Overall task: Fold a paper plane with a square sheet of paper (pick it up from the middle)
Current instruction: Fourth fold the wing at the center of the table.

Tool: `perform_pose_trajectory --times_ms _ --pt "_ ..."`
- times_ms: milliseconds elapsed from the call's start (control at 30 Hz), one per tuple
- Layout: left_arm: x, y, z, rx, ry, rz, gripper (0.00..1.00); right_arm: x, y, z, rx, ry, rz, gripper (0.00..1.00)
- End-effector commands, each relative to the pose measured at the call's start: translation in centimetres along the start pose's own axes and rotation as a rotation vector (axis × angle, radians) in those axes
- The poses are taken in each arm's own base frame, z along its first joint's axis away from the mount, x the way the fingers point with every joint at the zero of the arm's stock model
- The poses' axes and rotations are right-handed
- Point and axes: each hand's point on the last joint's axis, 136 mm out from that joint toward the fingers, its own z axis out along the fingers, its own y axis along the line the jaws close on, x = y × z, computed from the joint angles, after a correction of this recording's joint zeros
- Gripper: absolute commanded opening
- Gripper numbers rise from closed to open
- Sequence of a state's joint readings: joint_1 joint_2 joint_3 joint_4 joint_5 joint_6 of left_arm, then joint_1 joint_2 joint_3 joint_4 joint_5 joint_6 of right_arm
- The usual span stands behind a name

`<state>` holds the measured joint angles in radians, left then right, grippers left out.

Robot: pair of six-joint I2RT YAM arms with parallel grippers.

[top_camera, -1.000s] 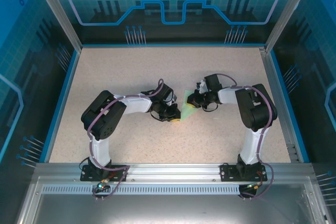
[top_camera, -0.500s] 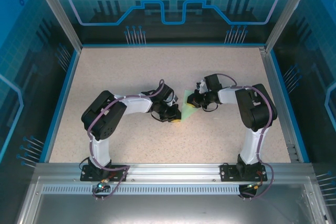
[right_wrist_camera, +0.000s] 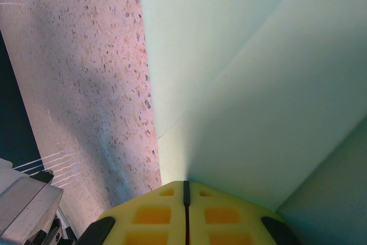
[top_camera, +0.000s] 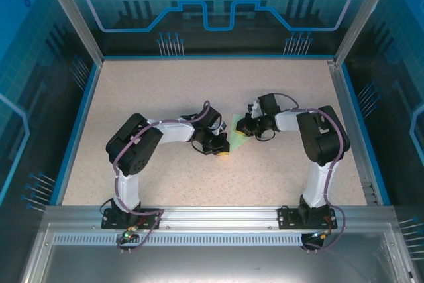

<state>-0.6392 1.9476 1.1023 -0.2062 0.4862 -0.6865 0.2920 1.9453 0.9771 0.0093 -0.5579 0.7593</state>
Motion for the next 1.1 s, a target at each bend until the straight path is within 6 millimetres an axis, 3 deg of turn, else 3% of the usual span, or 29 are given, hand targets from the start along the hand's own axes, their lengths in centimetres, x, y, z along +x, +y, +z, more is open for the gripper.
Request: perform_pose_trajectory --times_ms 0,200,400,733,1067 --pt "0.5 -0.9 -1.2 -0.022 0.002 0.041 0.08 2.4 -6.0 1.7 0.180 0.056 0.093 0.07" --pt "-0.8 -3.7 -2.9 0.045 -0.070 0.093 0.12 2.5 -6.2 1.7 0.185 0.057 0.096 0.07" --pt "-1.9 -5.1 -2.3 0.098 -0.079 0.092 0.12 2.5 -6.3 1.8 0.189 0.057 0.100 0.07" --pt "-2.1 -2.3 0.3 0.008 -0.032 0.039 0.11 2.4 -6.2 1.7 0.188 0.057 0.100 0.07" --pt "-0.8 -0.4 0.9 -0.032 0.007 0.009 0.10 2.4 -6.2 1.7 0.191 0.057 0.099 0.07"
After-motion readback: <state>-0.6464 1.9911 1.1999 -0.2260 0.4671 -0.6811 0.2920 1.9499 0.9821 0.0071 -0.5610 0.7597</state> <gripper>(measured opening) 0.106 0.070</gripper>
